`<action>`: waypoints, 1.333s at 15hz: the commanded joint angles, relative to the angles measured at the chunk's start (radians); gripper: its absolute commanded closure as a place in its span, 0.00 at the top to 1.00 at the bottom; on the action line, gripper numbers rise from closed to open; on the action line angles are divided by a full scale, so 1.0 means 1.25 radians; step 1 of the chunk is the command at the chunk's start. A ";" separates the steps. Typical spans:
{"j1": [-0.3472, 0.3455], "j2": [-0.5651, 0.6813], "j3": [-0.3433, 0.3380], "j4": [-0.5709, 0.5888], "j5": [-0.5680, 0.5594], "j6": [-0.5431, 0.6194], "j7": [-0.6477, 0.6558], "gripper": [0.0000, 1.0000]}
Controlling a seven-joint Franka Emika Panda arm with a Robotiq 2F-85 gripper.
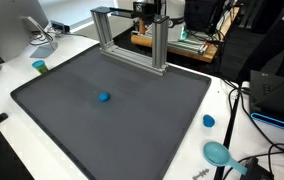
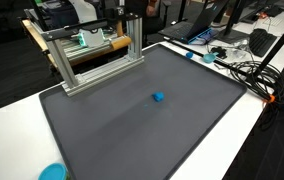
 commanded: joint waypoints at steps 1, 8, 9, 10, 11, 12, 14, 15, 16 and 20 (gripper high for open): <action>0.038 -0.162 0.001 -0.129 0.048 0.049 -0.013 1.00; 0.074 -0.206 0.028 -0.186 0.024 0.053 -0.019 1.00; 0.073 -0.204 0.027 -0.183 0.024 0.053 -0.019 1.00; 0.072 -0.200 0.027 -0.180 0.024 0.053 -0.019 1.00; 0.071 -0.197 0.026 -0.178 0.024 0.053 -0.019 1.00; 0.072 -0.195 0.025 -0.186 0.038 0.071 -0.007 1.00; 0.070 -0.203 0.024 -0.206 0.043 0.111 0.010 1.00; 0.065 -0.208 0.025 -0.217 0.039 0.132 0.021 1.00; 0.064 -0.212 0.023 -0.226 0.040 0.145 0.023 1.00; 0.051 -0.226 0.025 -0.282 0.023 0.174 0.037 1.00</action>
